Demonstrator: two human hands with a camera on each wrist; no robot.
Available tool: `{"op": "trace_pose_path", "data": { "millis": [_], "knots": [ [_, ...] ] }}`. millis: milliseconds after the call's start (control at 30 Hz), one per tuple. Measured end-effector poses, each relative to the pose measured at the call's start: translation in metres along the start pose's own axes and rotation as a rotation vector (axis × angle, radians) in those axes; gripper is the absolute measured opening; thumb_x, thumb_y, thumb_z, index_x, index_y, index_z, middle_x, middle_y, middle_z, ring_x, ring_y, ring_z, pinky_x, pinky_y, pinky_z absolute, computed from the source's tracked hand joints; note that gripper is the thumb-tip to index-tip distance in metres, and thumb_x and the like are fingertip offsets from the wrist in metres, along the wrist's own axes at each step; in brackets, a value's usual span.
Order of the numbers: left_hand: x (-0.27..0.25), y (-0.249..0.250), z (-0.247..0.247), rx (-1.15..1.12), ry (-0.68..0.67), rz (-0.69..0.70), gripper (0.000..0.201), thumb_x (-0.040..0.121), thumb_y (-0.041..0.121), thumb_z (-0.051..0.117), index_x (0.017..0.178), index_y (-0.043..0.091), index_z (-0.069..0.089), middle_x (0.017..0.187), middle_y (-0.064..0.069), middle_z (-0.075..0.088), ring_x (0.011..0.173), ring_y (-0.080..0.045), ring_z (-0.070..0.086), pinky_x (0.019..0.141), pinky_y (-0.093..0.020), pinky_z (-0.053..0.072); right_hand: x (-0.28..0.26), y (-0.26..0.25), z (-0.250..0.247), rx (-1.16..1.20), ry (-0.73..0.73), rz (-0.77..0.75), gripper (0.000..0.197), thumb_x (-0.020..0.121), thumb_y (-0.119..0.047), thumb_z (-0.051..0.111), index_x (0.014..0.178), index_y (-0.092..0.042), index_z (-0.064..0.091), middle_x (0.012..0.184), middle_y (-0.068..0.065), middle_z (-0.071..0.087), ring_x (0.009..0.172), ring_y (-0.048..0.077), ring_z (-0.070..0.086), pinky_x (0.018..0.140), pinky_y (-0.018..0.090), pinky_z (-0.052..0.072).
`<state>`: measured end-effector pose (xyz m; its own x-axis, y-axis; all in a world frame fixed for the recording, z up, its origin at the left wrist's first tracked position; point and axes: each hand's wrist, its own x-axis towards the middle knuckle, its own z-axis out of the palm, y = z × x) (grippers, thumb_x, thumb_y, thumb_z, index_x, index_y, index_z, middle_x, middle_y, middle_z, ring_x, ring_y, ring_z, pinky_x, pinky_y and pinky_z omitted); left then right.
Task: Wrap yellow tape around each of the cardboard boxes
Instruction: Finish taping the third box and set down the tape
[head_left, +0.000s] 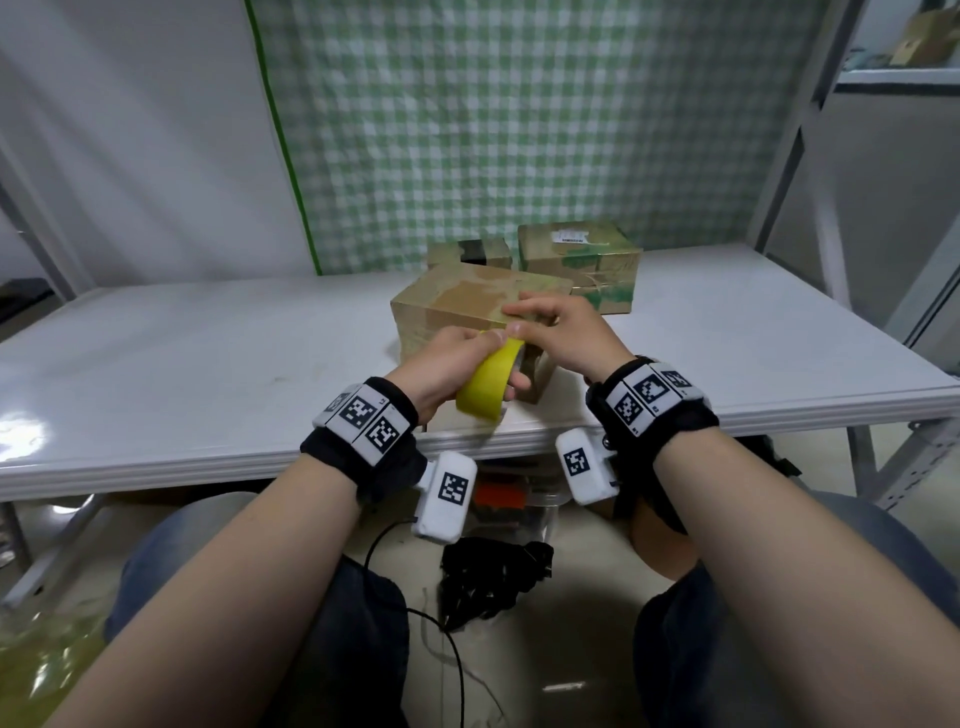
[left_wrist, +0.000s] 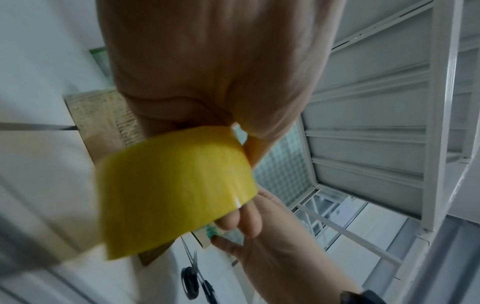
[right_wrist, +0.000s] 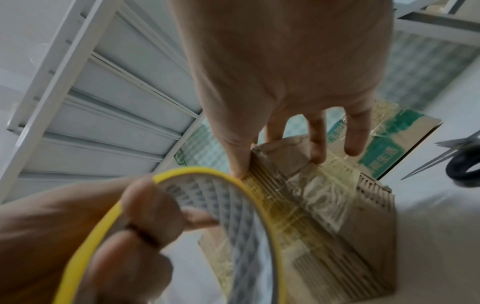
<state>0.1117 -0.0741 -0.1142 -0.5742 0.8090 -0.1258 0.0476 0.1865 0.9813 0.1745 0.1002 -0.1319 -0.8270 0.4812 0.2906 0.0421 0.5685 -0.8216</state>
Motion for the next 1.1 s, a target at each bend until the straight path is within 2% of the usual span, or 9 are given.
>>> {"op": "trace_pose_path", "data": {
  "millis": [167,300,567,633,700,767,900,1000,1100],
  "knots": [
    [0.001,0.002,0.004,-0.012,-0.011,-0.071,0.032,0.109,0.026,0.045,0.118,-0.003,0.056,0.081,-0.013,0.077,0.058,-0.02,0.069,0.063,-0.036,0.059,0.004,0.002,-0.005,0.033,-0.049,-0.023,0.029,0.091,-0.018,0.075,0.12,-0.021,0.074,0.148,0.003,0.054,0.13,0.007,0.051,0.106,0.019,0.039],
    [-0.001,-0.001,0.006,-0.058,-0.046,-0.206,0.033,0.109,0.026,0.044,0.109,-0.003,0.06,0.078,-0.012,0.075,0.056,-0.02,0.069,0.062,-0.036,0.06,0.01,0.005,-0.008,0.049,-0.06,-0.017,0.029,0.09,-0.02,0.076,0.119,-0.026,0.074,0.148,0.003,0.055,0.134,0.012,0.051,0.109,0.023,0.04],
    [-0.005,0.001,0.014,-0.069,-0.072,-0.317,0.038,0.11,0.033,0.041,0.11,-0.001,0.059,0.078,-0.009,0.074,0.055,-0.021,0.07,0.058,-0.033,0.061,0.015,0.002,-0.015,0.038,-0.121,-0.004,0.034,0.092,-0.019,0.074,0.125,-0.019,0.071,0.152,0.002,0.05,0.134,0.006,0.048,0.102,0.014,0.034],
    [-0.005,0.001,0.014,-0.048,-0.073,-0.298,0.038,0.11,0.034,0.04,0.119,0.001,0.056,0.088,-0.008,0.077,0.062,-0.023,0.073,0.063,-0.035,0.061,0.014,0.002,-0.016,0.04,-0.112,0.003,0.033,0.093,-0.02,0.074,0.126,-0.018,0.071,0.153,0.0,0.049,0.131,0.004,0.047,0.092,0.005,0.038],
    [-0.006,0.0,0.013,-0.058,-0.079,-0.265,0.037,0.109,0.031,0.041,0.129,0.001,0.049,0.101,-0.01,0.078,0.073,-0.029,0.075,0.076,-0.042,0.061,0.012,0.0,-0.016,0.046,-0.074,0.019,0.031,0.093,-0.022,0.073,0.125,-0.021,0.072,0.15,-0.004,0.051,0.131,0.006,0.05,0.068,-0.001,0.042],
    [-0.005,-0.001,0.01,-0.071,-0.07,-0.24,0.037,0.108,0.027,0.045,0.133,0.0,0.048,0.106,-0.012,0.077,0.079,-0.031,0.075,0.085,-0.048,0.059,0.008,-0.003,-0.018,0.093,-0.029,0.063,0.03,0.093,-0.027,0.073,0.123,-0.026,0.072,0.138,-0.007,0.06,0.12,0.011,0.06,0.056,0.006,0.045],
    [-0.002,-0.005,0.008,-0.076,-0.04,-0.223,0.037,0.107,0.026,0.048,0.132,-0.001,0.053,0.105,-0.011,0.078,0.075,-0.028,0.074,0.098,-0.053,0.054,-0.001,-0.005,-0.037,0.166,0.138,0.165,0.017,0.094,-0.033,0.069,0.109,-0.03,0.075,0.109,-0.01,0.074,0.099,0.018,0.07,0.066,0.026,0.052],
    [-0.004,-0.005,0.01,-0.076,-0.052,-0.232,0.038,0.107,0.026,0.048,0.134,0.0,0.051,0.105,-0.01,0.078,0.076,-0.027,0.075,0.087,-0.046,0.058,-0.009,0.013,-0.053,-0.157,0.216,0.257,0.009,0.09,-0.035,0.069,0.085,-0.028,0.073,0.098,-0.009,0.073,0.097,0.018,0.067,0.077,0.03,0.053],
    [-0.005,-0.004,0.011,-0.085,-0.047,-0.239,0.037,0.107,0.028,0.049,0.134,0.003,0.05,0.105,-0.009,0.078,0.077,-0.026,0.075,0.084,-0.043,0.059,-0.015,0.034,-0.061,-0.519,0.142,0.467,0.038,0.083,-0.057,0.067,0.085,-0.02,0.069,0.1,0.003,0.069,0.11,0.034,0.061,0.09,0.04,0.051]
  ]
}}
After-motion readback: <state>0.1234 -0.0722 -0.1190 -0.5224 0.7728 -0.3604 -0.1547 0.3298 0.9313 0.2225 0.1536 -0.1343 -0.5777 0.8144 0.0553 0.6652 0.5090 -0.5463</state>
